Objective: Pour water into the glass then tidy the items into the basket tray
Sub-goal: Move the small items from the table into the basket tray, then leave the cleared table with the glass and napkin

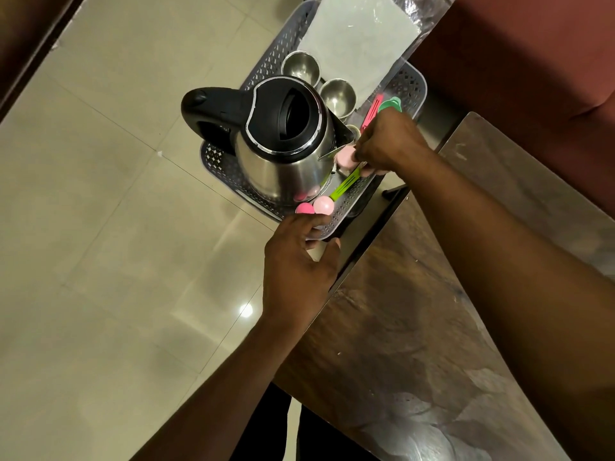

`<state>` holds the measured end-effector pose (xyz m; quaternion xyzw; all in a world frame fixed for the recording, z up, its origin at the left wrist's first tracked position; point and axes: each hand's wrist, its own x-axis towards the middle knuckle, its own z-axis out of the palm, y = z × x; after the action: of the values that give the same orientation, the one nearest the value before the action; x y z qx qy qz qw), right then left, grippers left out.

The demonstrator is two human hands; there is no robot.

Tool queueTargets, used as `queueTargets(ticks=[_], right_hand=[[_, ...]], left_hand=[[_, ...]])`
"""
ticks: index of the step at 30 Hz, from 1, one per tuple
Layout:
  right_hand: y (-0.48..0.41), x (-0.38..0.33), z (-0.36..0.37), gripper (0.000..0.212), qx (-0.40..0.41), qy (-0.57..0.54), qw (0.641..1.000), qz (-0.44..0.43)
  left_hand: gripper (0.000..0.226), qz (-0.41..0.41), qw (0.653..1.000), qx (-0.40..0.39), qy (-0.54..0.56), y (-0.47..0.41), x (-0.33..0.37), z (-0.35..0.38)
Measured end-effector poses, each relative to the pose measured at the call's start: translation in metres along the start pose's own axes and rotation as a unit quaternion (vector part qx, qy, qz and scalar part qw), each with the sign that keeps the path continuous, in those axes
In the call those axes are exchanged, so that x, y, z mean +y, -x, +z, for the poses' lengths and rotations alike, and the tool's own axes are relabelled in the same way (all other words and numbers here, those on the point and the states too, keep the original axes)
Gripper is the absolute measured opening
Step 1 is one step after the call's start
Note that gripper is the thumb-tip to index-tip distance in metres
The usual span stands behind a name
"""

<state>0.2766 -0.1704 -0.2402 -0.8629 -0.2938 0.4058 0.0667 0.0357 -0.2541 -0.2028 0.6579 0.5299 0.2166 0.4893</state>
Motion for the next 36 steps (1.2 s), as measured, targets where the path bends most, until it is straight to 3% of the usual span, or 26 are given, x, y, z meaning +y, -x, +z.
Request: queueTargets(ticks=[4, 9, 14, 19, 28, 36], right_hand=[[0.019, 0.009, -0.007, 0.017, 0.067, 0.013, 0.996, -0.054], [0.081, 0.034, -0.009, 0.020, 0.111, -0.051, 0.986, -0.110], [0.171, 0.060, 0.004, 0.017, 0.099, -0.127, 0.977, -0.142], [0.249, 0.088, 0.012, 0.029, 0.086, -0.194, 0.962, -0.169], [0.377, 0.156, 0.009, 0.039, 0.165, -0.232, 0.946, -0.155], [0.496, 0.233, 0.005, 0.043, 0.188, -0.242, 0.946, -0.107]], left_hand=[[0.031, -0.002, 1.000, 0.005, 0.018, -0.001, 0.010, -0.002], [0.029, 0.009, 1.000, -0.006, 0.000, 0.002, 0.033, -0.007], [0.033, 0.012, 0.999, -0.023, -0.023, 0.019, 0.061, -0.012], [0.037, 0.041, 0.997, -0.044, -0.044, 0.055, 0.084, -0.020], [0.050, 0.071, 0.985, -0.108, -0.115, 0.140, 0.107, -0.045], [0.050, 0.078, 0.973, -0.176, -0.127, 0.233, 0.149, -0.062]])
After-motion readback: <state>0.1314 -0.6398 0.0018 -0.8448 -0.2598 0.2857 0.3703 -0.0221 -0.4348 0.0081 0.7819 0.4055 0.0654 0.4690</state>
